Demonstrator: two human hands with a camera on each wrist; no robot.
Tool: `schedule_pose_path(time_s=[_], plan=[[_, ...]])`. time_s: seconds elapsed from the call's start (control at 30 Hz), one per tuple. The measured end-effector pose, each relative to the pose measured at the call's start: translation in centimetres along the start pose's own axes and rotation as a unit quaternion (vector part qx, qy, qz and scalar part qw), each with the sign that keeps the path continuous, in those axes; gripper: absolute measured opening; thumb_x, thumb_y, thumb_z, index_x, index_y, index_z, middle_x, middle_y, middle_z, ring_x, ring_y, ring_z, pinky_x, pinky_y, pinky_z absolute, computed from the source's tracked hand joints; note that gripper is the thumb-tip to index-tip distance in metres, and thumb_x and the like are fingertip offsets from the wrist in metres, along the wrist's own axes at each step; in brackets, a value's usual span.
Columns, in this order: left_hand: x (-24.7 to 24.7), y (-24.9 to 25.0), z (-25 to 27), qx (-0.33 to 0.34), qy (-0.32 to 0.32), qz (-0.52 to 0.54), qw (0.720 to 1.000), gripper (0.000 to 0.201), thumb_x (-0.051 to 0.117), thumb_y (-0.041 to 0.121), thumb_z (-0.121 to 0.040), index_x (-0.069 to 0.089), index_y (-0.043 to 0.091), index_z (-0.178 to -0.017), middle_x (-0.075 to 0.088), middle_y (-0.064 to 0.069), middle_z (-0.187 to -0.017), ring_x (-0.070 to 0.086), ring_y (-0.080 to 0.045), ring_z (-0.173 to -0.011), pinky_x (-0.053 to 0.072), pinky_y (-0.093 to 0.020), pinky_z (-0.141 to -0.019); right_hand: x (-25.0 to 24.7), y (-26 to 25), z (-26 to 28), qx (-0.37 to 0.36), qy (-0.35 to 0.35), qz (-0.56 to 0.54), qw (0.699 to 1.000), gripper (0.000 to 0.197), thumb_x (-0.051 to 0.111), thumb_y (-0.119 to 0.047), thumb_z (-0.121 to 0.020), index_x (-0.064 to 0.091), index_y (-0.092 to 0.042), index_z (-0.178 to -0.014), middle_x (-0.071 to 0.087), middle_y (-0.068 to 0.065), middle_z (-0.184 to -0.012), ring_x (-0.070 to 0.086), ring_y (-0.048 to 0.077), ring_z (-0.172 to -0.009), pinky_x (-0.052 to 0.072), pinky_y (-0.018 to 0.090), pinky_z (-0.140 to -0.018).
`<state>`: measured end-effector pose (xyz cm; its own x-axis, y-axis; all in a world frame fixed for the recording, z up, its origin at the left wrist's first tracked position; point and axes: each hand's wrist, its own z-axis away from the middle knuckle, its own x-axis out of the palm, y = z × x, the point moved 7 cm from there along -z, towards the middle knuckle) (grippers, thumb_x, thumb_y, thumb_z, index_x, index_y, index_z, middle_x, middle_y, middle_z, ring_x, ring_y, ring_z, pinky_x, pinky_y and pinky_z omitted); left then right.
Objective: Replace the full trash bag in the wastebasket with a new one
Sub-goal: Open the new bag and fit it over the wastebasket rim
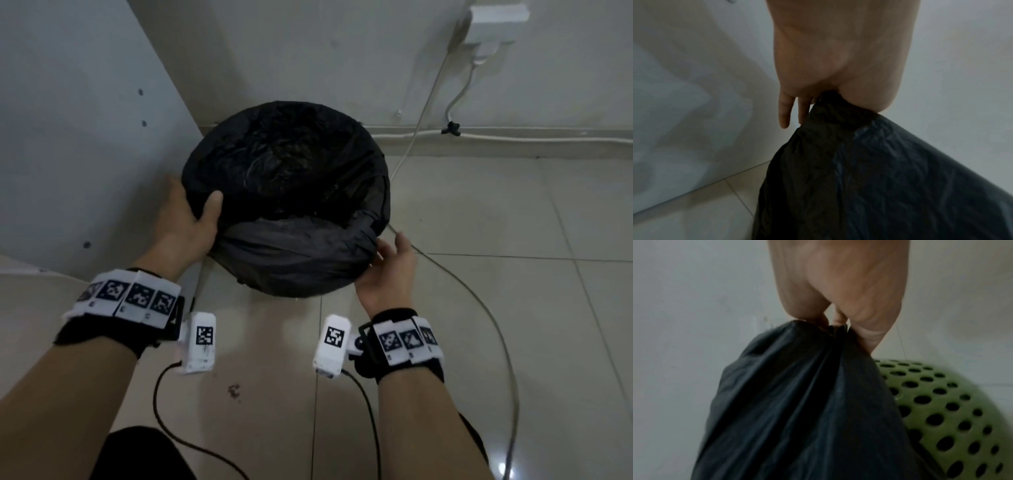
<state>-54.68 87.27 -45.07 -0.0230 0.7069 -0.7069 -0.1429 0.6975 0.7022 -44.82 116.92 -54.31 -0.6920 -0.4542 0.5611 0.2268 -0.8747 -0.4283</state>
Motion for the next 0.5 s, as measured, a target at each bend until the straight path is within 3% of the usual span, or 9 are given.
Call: schedule_pose_path(time_s=[0.03,0.1,0.17,0.23,0.3,0.33,0.4,0.43,0.5], plan=[[0.4,-0.1,0.3,0.003,-0.005,0.001,1.000,0.088,0.053,0.060,-0.091,0.015,0.016,-0.157,0.035,-0.007,-0.158,0.037,-0.024,-0.142,0.032,-0.038,-0.118,0.3,0.1,0.3,0.006,-0.033,-0.002,0.999,0.041,0.054,-0.042,-0.095,0.069,-0.005,-0.102,0.071,0.015,-0.106,0.067,0.030,-0.104,0.047,0.040,-0.099],[1.3,-0.5,0.7,0.004,-0.023,-0.012,1.000,0.101,0.061,0.056,-0.084,0.006,0.014,-0.158,0.023,-0.010,-0.163,0.027,-0.024,-0.148,0.026,-0.039,-0.121,0.4,0.5,0.7,0.012,-0.088,-0.017,0.996,0.043,0.052,-0.029,-0.099,0.058,-0.001,-0.131,0.063,0.018,-0.132,0.059,0.032,-0.123,0.040,0.044,-0.111],[1.3,-0.3,0.4,0.013,-0.021,-0.034,0.999,0.095,0.065,0.033,-0.087,0.005,0.004,-0.155,0.021,-0.016,-0.161,0.025,-0.028,-0.148,0.023,-0.038,-0.123,0.5,0.6,0.8,0.020,-0.102,-0.056,0.993,0.048,0.048,-0.017,-0.098,0.045,-0.001,-0.143,0.054,0.020,-0.141,0.050,0.035,-0.133,0.033,0.049,-0.115],[0.9,0.4,-0.3,0.016,-0.017,-0.044,0.999,0.071,0.060,0.014,-0.092,0.020,-0.003,-0.148,0.031,-0.020,-0.153,0.034,-0.031,-0.141,0.027,-0.030,-0.115,0.5,0.3,1.1,0.023,-0.077,-0.113,0.990,0.040,0.042,-0.015,-0.100,0.049,-0.004,-0.138,0.057,0.022,-0.137,0.050,0.038,-0.131,0.031,0.052,-0.116],[0.4,1.0,-0.8,0.019,-0.007,-0.043,0.999,0.062,0.058,0.014,-0.096,0.026,-0.004,-0.146,0.038,-0.021,-0.150,0.039,-0.032,-0.139,0.029,-0.024,-0.106,0.2,0.5,0.8,0.027,-0.058,-0.117,0.991,0.033,0.031,-0.014,-0.105,0.060,-0.003,-0.118,0.071,0.019,-0.111,0.060,0.036,-0.113,0.032,0.049,-0.116],[0.1,1.3,-0.8,0.021,0.001,-0.036,0.999,0.064,0.057,0.019,-0.098,0.024,-0.004,-0.148,0.039,-0.019,-0.151,0.040,-0.031,-0.139,0.028,-0.022,-0.103,0.4,0.5,0.9,0.018,-0.059,-0.096,0.993,0.034,0.030,-0.014,-0.104,0.063,-0.005,-0.108,0.074,0.016,-0.101,0.063,0.033,-0.105,0.035,0.047,-0.114],[-0.1,1.5,-0.1,0.008,0.015,-0.012,1.000,0.072,0.054,0.033,-0.101,0.018,0.001,-0.154,0.037,-0.013,-0.156,0.038,-0.026,-0.142,0.027,-0.019,-0.103,0.1,0.3,1.2,0.002,-0.059,-0.051,0.997,0.027,0.039,-0.014,-0.098,0.066,-0.009,-0.097,0.070,0.014,-0.104,0.065,0.029,-0.099,0.045,0.042,-0.103],[0.1,1.2,0.2,0.003,0.014,0.002,1.000,0.074,0.053,0.041,-0.100,0.019,0.005,-0.155,0.038,-0.011,-0.156,0.038,-0.025,-0.142,0.028,-0.021,-0.107,-0.2,-0.3,1.5,-0.010,-0.049,-0.050,0.997,0.023,0.042,-0.017,-0.095,0.065,-0.011,-0.093,0.065,0.014,-0.106,0.063,0.029,-0.097,0.046,0.041,-0.100],[0.8,1.1,1.0,0.025,-0.002,0.019,1.000,0.082,0.052,0.055,-0.092,0.022,0.012,-0.155,0.037,-0.009,-0.157,0.038,-0.024,-0.143,0.031,-0.034,-0.117,-0.9,-1.7,1.8,-0.046,-0.021,-0.071,0.996,0.027,0.048,-0.034,-0.092,0.062,-0.011,-0.096,0.060,0.012,-0.107,0.059,0.031,-0.103,0.042,0.048,-0.103]])
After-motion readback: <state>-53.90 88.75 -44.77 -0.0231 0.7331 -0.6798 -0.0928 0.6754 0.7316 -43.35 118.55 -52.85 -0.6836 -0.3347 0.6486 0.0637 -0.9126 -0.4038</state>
